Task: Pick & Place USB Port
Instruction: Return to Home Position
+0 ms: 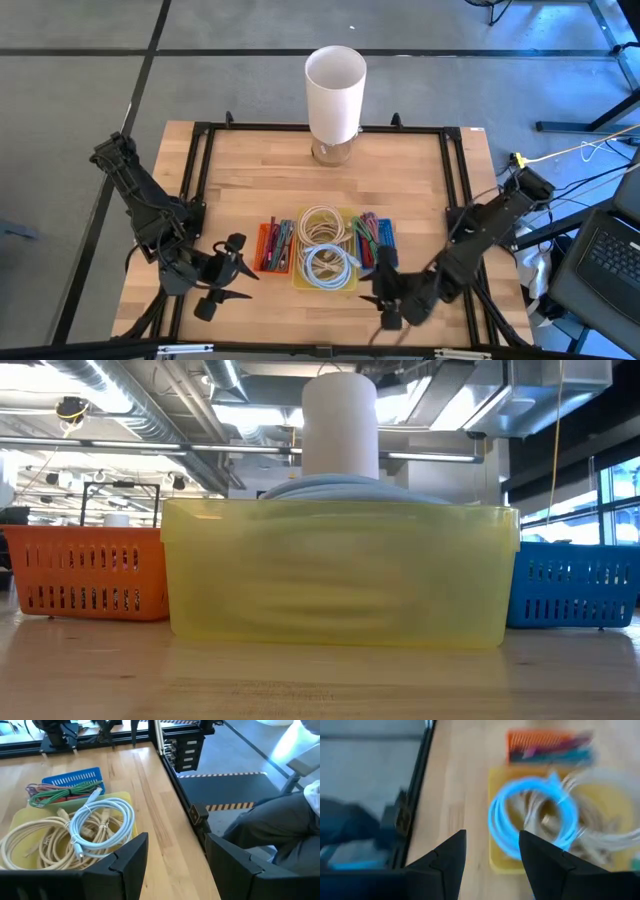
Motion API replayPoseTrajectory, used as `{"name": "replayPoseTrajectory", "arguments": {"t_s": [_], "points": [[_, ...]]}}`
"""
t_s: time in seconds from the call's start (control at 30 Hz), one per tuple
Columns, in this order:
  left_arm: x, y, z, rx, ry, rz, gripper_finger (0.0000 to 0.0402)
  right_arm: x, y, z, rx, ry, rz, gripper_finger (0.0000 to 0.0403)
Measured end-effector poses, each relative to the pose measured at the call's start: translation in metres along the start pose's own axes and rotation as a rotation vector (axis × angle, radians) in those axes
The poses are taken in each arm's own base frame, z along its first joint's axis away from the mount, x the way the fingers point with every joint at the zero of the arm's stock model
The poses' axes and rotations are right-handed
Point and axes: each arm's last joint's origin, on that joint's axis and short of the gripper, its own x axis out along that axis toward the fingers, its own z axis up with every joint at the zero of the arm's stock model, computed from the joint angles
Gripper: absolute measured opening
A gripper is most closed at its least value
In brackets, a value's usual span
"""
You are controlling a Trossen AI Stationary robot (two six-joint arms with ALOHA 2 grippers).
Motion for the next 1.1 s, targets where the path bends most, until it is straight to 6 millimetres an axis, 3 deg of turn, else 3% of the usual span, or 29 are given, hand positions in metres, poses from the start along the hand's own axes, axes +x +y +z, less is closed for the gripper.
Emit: {"name": "replayPoseTrajectory", "arguments": {"t_s": [0.13, 0.27, 0.47, 0.6, 0.8, 1.1], "points": [[0.000, 0.000, 0.000, 0.000, 0.000, 0.000, 0.0191, 0.017, -0.030, -0.010, 0.039, 0.098, 0.008, 0.0184], [0.000, 0.000, 0.000, 0.000, 0.000, 0.000, 0.0191, 0.007, -0.069, -0.026, 0.091, 0.093, -0.061, 0.0184], [0.000, 0.000, 0.000, 0.000, 0.000, 0.000, 0.0191, -0.026, -0.126, -0.057, 0.285, -0.175, -0.094, 0.0184], [0.000, 0.000, 0.000, 0.000, 0.000, 0.001, 0.0191, -0.026, -0.152, -0.096, 0.327, -0.323, -0.085, 0.0184], [0.000, 0.000, 0.000, 0.000, 0.000, 0.001, 0.0191, -0.022, -0.185, -0.140, 0.326, -0.558, -0.117, 0.0184], [0.000, 0.000, 0.000, 0.000, 0.000, 0.000, 0.0191, -0.044, -0.211, -0.153, 0.131, -0.810, -0.083, 0.0184]]}}
